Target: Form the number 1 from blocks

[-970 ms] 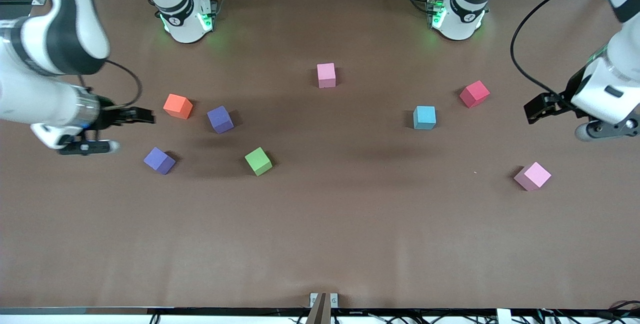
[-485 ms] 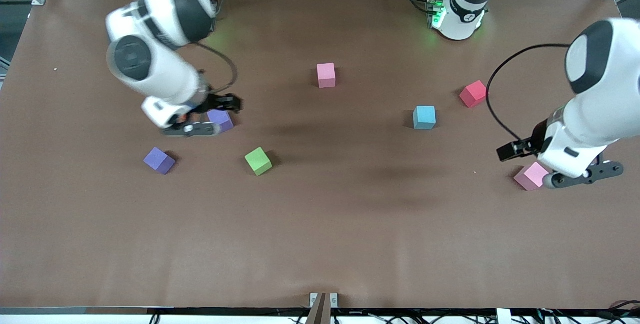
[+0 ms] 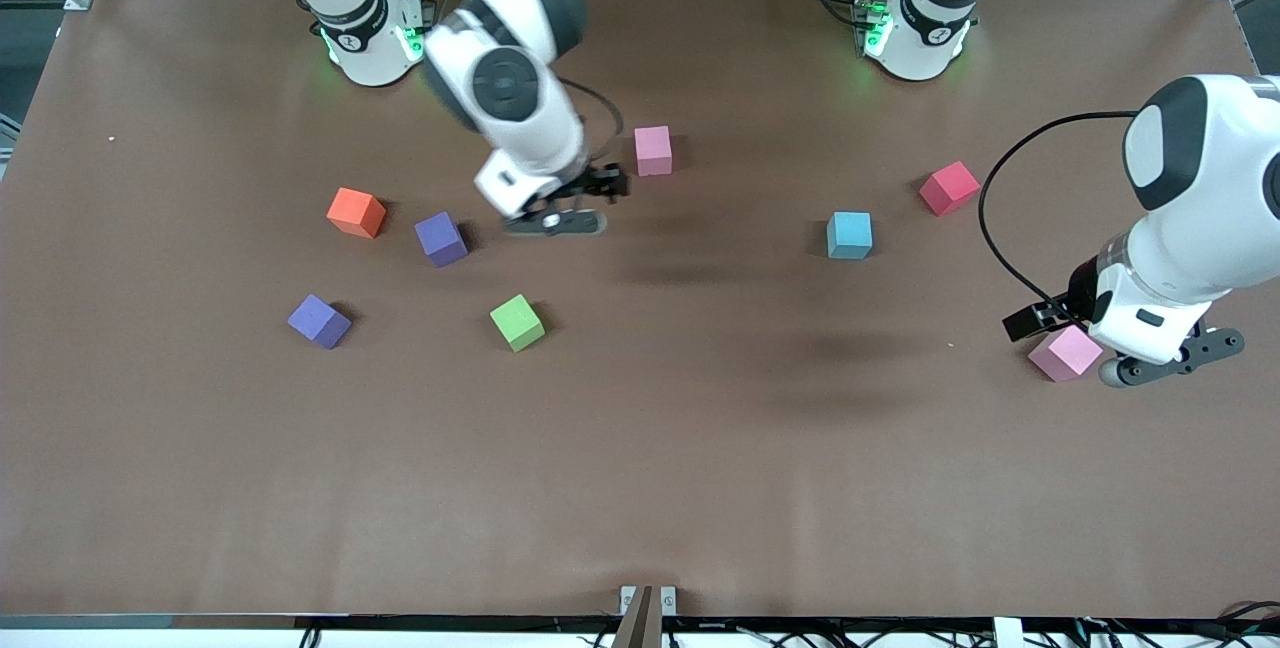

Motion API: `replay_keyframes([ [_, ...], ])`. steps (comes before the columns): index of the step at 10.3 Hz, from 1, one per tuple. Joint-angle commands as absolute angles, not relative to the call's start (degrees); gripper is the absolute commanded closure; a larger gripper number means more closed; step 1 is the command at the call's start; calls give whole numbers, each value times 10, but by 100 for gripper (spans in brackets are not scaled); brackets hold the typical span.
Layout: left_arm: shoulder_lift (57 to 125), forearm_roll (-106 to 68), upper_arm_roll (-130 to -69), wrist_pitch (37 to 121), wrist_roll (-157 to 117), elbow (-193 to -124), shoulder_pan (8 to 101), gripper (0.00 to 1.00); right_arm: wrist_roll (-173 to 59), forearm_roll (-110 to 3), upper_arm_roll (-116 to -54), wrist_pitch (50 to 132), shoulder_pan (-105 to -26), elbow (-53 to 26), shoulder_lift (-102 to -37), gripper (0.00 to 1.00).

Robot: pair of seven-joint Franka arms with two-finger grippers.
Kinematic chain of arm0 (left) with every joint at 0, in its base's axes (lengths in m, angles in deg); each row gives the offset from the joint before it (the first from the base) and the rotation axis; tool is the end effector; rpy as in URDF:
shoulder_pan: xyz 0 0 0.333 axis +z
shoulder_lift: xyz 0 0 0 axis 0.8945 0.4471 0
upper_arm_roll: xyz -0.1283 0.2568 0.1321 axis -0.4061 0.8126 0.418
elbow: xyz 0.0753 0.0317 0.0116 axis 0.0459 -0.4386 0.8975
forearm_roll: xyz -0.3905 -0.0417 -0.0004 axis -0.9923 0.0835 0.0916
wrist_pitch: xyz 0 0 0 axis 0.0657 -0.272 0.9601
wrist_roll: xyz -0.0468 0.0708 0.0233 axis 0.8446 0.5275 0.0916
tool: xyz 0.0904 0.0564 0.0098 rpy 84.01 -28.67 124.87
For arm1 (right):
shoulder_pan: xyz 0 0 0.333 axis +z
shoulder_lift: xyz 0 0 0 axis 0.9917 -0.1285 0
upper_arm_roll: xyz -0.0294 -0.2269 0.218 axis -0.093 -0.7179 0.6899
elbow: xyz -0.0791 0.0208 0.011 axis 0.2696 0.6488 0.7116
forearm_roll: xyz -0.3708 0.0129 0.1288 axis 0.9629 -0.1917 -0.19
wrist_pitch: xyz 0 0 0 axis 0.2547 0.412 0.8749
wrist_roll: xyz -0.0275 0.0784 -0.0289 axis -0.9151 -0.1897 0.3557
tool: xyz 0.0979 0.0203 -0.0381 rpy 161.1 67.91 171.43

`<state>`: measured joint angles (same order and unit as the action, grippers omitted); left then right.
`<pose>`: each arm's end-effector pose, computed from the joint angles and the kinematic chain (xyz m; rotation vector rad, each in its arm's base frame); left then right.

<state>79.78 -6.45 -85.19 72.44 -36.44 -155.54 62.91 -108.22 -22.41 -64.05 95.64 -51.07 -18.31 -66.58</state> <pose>0.6339 -0.0432 0.4537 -3.0639 -0.4628 -0.0183 0.4368 0.4568 0.3515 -3.0488 0.0857 0.2600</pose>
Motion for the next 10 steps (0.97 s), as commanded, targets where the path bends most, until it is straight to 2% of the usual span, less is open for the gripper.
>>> replay_keyframes([
  [1,725,-78,-852,754,-378,-1656,638,0,-1159,-193,-628,990,-471,-178,-706,0],
  [3,686,-79,-852,753,-391,-1715,642,0,-1223,-156,-626,1010,-432,-178,-737,0],
  [7,629,-84,-857,748,-394,-1847,649,0,-1274,-131,-577,1029,-425,-179,-771,0],
  [10,594,-101,-857,785,-394,-1924,666,0,-1292,-88,-566,1035,-419,-187,-787,0],
])
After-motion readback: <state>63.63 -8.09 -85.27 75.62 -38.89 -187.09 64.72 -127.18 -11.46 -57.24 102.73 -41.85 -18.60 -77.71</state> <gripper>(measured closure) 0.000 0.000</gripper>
